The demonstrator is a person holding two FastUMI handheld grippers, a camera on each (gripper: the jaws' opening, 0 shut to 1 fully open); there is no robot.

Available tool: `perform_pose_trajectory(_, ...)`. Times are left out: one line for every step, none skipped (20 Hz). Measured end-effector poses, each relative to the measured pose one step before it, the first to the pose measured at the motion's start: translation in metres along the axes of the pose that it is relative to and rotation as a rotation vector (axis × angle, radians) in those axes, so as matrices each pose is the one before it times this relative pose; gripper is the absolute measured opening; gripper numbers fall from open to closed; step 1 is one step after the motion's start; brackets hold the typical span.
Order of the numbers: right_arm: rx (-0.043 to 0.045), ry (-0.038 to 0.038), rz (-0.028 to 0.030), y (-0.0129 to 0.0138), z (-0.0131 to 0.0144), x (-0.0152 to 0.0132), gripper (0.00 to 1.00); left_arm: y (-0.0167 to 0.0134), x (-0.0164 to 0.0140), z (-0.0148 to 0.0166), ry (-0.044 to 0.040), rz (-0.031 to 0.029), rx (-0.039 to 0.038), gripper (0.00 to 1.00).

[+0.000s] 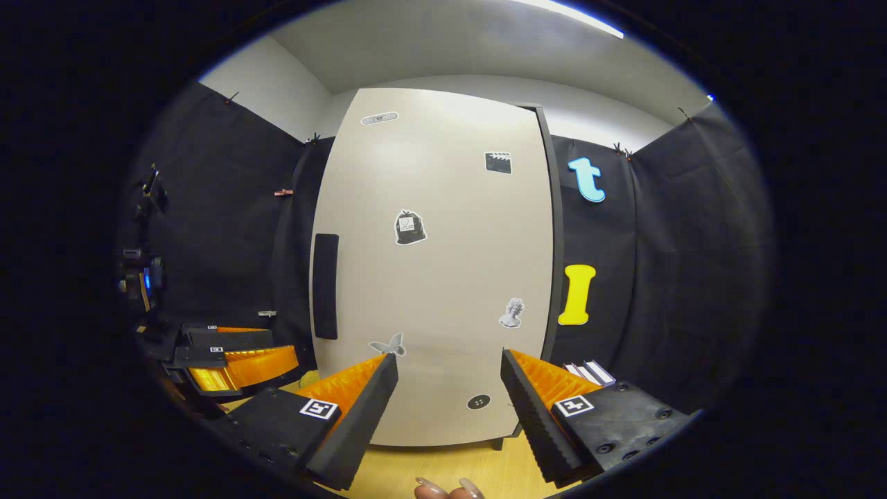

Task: Open the cabinet door with the right hand, grasp the bottle in the cabinet with the left hand and place it on the coaster, then close the cabinet door with the right hand.

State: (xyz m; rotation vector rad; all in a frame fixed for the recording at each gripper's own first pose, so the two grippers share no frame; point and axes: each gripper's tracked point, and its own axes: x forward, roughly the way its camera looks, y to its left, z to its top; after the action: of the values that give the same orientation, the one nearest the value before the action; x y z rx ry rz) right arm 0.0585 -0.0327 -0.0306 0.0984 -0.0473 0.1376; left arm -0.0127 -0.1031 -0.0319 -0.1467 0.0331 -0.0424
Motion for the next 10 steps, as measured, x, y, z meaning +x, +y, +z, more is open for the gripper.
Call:
perform_pose_trajectory(-0.00802,-0.00841,-0.00674,-0.00341,-0.00051,-0.00144,0.97,-0.00577,0.00130,0.00022,0.00387,0.00096,0.00882,0.94)
perform_pose_trajectory(0.00282,-0.00475,0.00504,-0.00055,-0.00140,-0.00251,0.97,-0.00717,0.00248,-0.00045,0.00568,-0.00087,0.01354,0.94)
perform_pose_trajectory(0.00633,-0.00371,0.01484,0.00246,-0.00109,-0.00131,0.97,-0.00526,0.00173,0.00033,0.00194,-0.00389,0.01001,0.94)
perform_pose_trajectory(-0.00015,-0.00271,0.01025,0.00119,0.00029,-0.00141,0.97,-0.00410,0.00311,0.00058,-0.00360,0.00076,0.00647,0.94)
perform_pose_trajectory(-0.00903,-0.00561,0.00262,-0.00206,0.00184,-0.00308,0.97,-0.00515,0.00154,0.00151,-0.00281,-0.00613,0.00284,0.94)
perform_pose_trajectory(-0.01501,-0.00765,0.00314,-0.00170,0.00245,-0.00228,0.97,-0.00472,0.00124,0.00021,-0.00126,-0.00549,0.00300,0.94)
perform_pose_trajectory(-0.01215,-0.00946,-0.00056,-0.00221,0.00189,-0.00162,0.97,-0.00509,0.00079,0.00041,0.00193,-0.00386,0.00682,0.94)
perform_pose_trajectory(-0.00404,-0.00875,-0.00040,-0.00208,0.00117,-0.00213,0.97,-0.00313,0.00081,-0.00041,0.00301,-0.00280,0.00868,0.94)
perform_pose_trajectory(0.00357,-0.00666,0.00344,-0.00047,0.00050,-0.00143,0.97,-0.00323,0.00108,0.00003,0.00158,-0.00116,0.00679,0.94)
perform_pose_trajectory(0.00687,-0.00461,0.00038,-0.00110,0.00049,-0.00192,0.97,-0.00355,0.00146,-0.00099,0.00386,-0.00448,0.00417,0.94)
